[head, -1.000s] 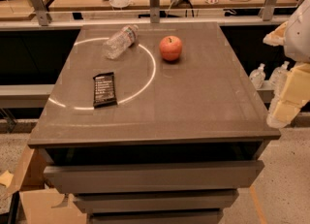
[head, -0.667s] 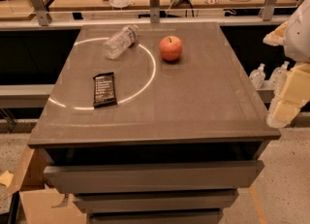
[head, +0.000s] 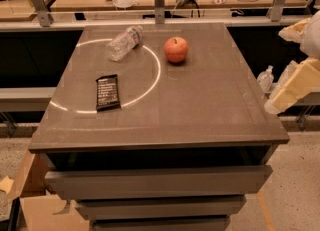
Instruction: Pick apple
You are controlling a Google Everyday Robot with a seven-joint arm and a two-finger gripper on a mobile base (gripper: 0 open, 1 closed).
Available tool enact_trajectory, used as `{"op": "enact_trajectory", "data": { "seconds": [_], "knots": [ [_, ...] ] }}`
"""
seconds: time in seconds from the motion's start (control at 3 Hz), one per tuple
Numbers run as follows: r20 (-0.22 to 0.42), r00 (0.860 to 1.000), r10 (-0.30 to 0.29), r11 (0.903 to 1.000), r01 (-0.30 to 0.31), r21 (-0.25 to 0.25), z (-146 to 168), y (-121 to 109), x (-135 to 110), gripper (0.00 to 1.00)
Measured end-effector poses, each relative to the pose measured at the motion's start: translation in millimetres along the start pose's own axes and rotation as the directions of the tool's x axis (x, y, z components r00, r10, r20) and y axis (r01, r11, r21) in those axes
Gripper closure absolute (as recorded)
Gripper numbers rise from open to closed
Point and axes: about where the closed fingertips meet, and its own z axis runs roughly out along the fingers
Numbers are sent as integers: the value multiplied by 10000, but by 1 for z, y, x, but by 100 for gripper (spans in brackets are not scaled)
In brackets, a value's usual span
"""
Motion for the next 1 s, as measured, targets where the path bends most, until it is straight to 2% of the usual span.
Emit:
{"op": "enact_trajectory", "data": {
  "seconds": [0.33, 0.67, 1.0],
  "knots": [
    [2632, 9608, 866, 9894, -1138, 898, 34, -68, -3, 0],
    [3596, 9264, 1114, 9832, -1553, 956, 54, -93, -8, 0],
    [3697, 9217, 1176, 9824, -1625, 927, 59, -96, -9, 0]
  ]
}}
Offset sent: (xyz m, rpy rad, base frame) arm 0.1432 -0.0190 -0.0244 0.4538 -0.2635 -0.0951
